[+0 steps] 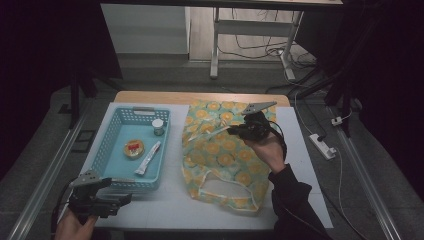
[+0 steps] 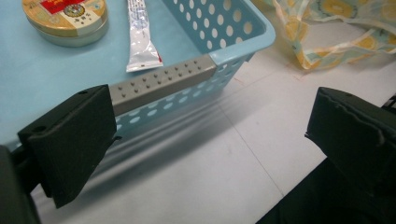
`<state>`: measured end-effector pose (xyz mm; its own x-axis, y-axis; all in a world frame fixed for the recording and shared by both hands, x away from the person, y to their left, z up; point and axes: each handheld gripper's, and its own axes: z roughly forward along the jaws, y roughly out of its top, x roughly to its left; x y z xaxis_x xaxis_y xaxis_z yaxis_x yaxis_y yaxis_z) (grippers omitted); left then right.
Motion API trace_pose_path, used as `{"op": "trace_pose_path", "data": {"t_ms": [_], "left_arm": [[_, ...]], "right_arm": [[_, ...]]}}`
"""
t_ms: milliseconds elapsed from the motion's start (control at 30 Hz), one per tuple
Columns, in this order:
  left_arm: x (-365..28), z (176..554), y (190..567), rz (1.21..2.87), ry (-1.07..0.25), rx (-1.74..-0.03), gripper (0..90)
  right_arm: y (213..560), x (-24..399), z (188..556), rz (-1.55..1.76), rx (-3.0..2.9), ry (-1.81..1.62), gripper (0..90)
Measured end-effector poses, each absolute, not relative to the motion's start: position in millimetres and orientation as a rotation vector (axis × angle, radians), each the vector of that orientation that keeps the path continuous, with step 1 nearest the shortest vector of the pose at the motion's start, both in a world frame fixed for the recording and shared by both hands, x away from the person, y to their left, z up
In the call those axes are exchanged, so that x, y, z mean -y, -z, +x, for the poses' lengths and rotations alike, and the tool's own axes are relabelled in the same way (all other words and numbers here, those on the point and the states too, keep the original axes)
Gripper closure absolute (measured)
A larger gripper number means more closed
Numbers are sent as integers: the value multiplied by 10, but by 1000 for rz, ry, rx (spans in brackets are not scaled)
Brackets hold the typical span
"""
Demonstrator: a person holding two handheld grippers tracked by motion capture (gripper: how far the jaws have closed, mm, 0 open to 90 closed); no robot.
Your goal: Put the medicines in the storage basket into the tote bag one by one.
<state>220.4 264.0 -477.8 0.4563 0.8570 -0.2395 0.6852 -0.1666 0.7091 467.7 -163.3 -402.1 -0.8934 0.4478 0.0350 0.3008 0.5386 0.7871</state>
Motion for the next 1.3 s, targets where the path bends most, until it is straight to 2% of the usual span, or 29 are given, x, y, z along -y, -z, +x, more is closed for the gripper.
{"op": "trace_pose_path", "data": {"t_ms": [267, 700, 1033, 1300], "left_arm": [[-2626, 2339, 4704, 1961, -264, -1264, 0], [-2656, 2643, 4639, 1975, -340, -1252, 0], [-2707, 2906, 4629, 1989, -285, -1231, 0], [-2767, 3114, 4648, 1970, -319, -1239, 0]], "right_arm": [[4030, 1636, 4683, 643, -2601, -1277, 900], [4034, 1638, 4683, 646, -2601, -1277, 900], [4031, 1639, 4683, 645, -2598, -1282, 900], [4033, 1641, 4686, 643, -2598, -1283, 900]]}}
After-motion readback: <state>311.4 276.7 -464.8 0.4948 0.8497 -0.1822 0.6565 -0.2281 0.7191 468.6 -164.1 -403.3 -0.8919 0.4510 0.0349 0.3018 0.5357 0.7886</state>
